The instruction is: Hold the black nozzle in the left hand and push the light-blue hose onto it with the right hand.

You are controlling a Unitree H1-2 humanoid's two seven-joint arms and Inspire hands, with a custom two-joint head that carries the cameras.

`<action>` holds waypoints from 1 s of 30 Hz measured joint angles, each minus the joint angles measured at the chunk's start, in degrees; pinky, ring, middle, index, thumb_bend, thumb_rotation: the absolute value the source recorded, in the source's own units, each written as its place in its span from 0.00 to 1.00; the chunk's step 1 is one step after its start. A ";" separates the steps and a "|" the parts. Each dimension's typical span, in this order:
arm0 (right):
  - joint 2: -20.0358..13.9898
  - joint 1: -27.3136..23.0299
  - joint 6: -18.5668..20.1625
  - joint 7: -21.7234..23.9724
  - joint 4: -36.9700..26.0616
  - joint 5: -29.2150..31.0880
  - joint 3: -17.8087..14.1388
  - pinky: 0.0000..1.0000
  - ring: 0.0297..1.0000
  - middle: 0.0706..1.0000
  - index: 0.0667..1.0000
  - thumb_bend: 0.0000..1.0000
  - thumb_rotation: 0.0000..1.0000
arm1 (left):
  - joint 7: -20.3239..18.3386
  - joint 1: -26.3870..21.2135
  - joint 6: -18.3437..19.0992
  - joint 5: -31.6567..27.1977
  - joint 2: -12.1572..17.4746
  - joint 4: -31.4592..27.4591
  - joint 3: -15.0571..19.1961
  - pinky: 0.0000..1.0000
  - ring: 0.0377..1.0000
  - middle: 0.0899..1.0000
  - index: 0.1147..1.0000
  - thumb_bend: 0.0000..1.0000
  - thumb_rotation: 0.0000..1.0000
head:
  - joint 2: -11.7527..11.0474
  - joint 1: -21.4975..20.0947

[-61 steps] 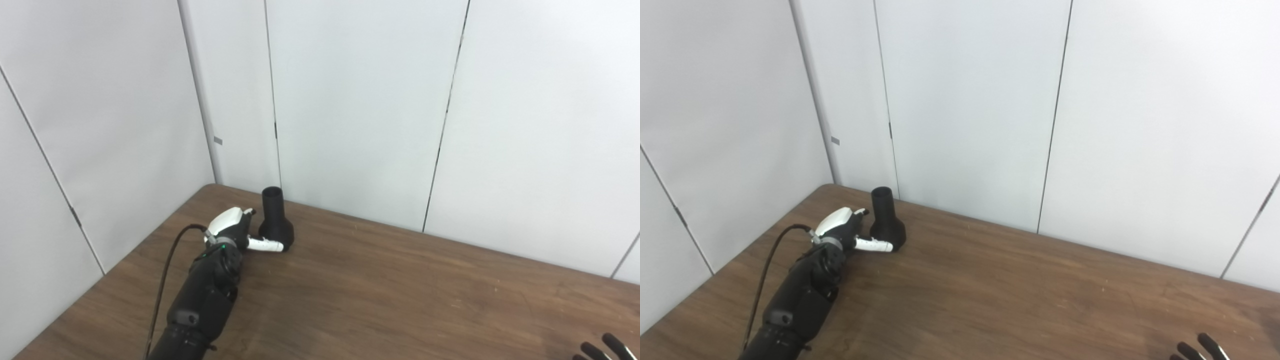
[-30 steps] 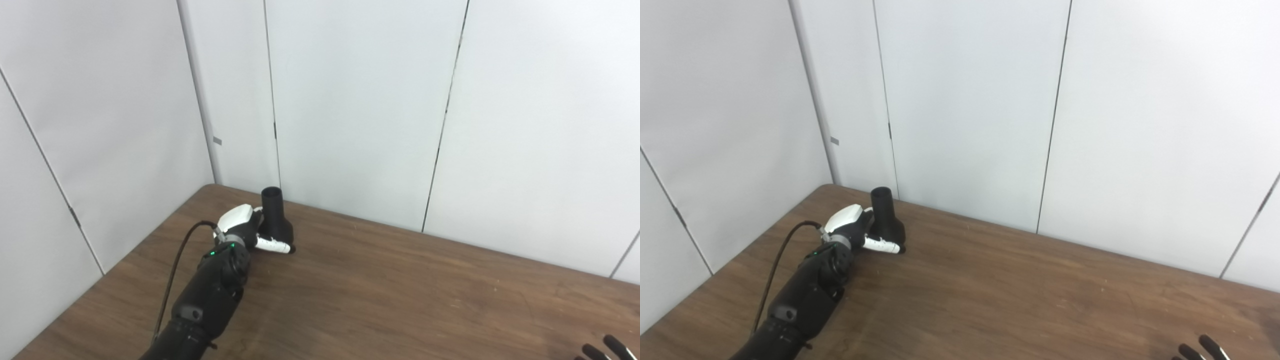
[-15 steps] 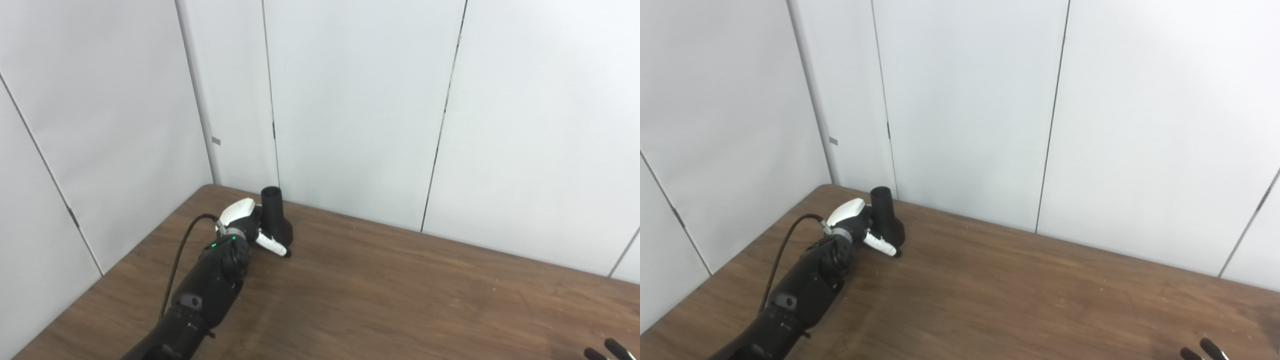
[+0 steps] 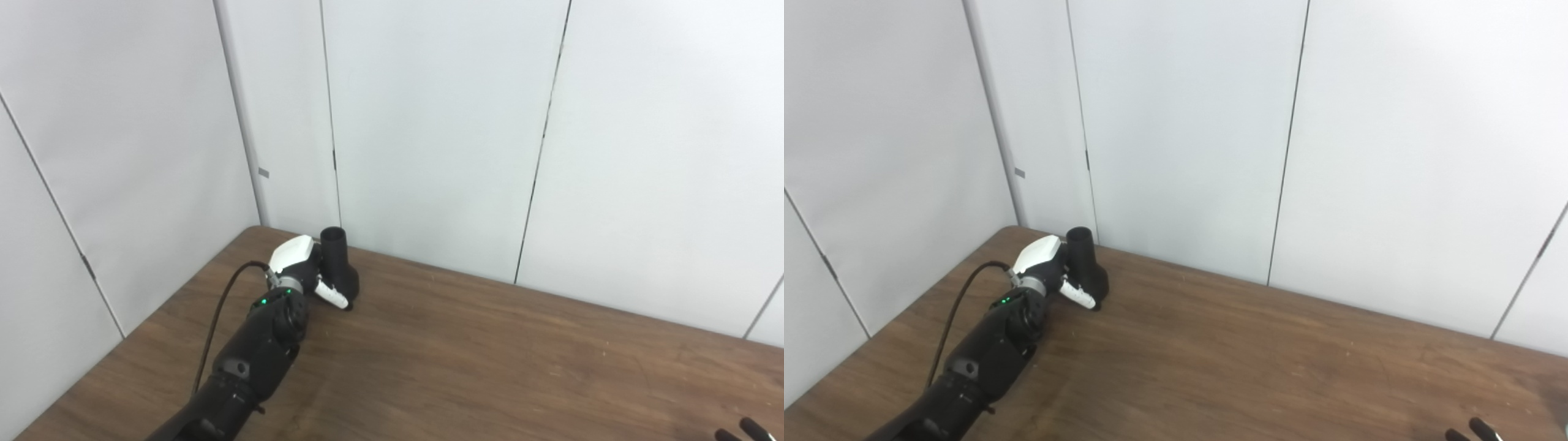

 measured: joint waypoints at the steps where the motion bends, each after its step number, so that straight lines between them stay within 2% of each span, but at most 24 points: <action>1: 0.00 0.03 -0.01 0.01 0.00 0.00 -0.07 0.76 0.84 0.84 0.92 0.62 0.93 | -0.04 0.05 0.28 -0.03 0.02 -0.14 -0.06 0.59 0.54 0.50 0.39 0.52 0.00 | 0.09 -0.09; 4: 0.02 0.15 -0.08 0.02 0.04 0.00 -0.14 0.76 0.84 0.84 0.92 0.63 0.92 | -0.64 0.37 1.27 -0.61 0.11 -1.40 -0.04 0.69 0.58 0.50 0.38 0.52 0.00 | 0.35 -0.35; 10: 0.05 0.36 -0.11 -0.02 0.07 -0.06 -0.12 0.76 0.84 0.83 0.91 0.65 0.91 | -2.37 2.47 2.19 -1.72 0.02 -6.72 0.68 0.67 0.55 0.47 0.39 0.52 0.00 | 0.88 -1.41; 13: 0.14 0.42 -0.11 -0.04 0.05 -0.18 -0.04 0.76 0.84 0.83 0.91 0.65 0.91 | -3.14 3.65 2.25 -1.90 -0.69 -9.13 0.82 0.69 0.56 0.47 0.39 0.52 0.00 | 1.05 -1.84; 14: 0.21 0.42 -0.11 -0.11 0.04 -0.32 0.01 0.76 0.84 0.82 0.90 0.66 0.91 | -3.37 3.99 2.31 -1.91 -0.74 -9.73 0.81 0.80 0.59 0.48 0.38 0.52 0.00 | 1.05 -1.85; 15: 0.28 0.45 -0.11 -0.24 0.02 -0.49 0.03 0.76 0.84 0.82 0.90 0.67 0.91 | -3.59 4.55 2.38 -1.92 -0.74 -11.21 0.77 0.83 0.60 0.49 0.38 0.52 0.00 | 1.05 -1.93; 16: 0.35 0.49 -0.11 -0.59 0.01 -0.68 0.03 0.76 0.84 0.82 0.90 0.67 0.91 | -3.87 5.10 2.38 -1.93 -0.78 -12.55 0.63 0.91 0.62 0.49 0.38 0.52 0.00 | 1.05 -2.11; 18: 0.49 0.51 -0.11 -0.96 -0.08 -1.04 0.01 0.76 0.84 0.82 0.90 0.69 0.91 | -4.46 6.07 2.38 -1.93 -1.23 -15.07 0.32 0.99 0.64 0.48 0.38 0.52 0.00 | 1.23 -2.37; 22: 0.66 0.57 -0.11 -1.58 -0.21 -1.53 0.01 0.76 0.84 0.82 0.90 0.69 0.91 | -5.57 7.27 2.32 -1.93 -2.51 -19.27 -0.58 1.00 0.66 0.47 0.39 0.52 0.00 | 1.58 -3.16; 30: 0.79 0.83 -0.07 -2.93 -1.34 -2.03 0.24 0.77 0.85 0.82 0.89 0.68 0.91 | -6.69 11.08 0.68 -3.94 -5.25 -27.39 -1.65 1.00 0.65 0.43 0.42 0.52 0.00 | 2.55 -5.79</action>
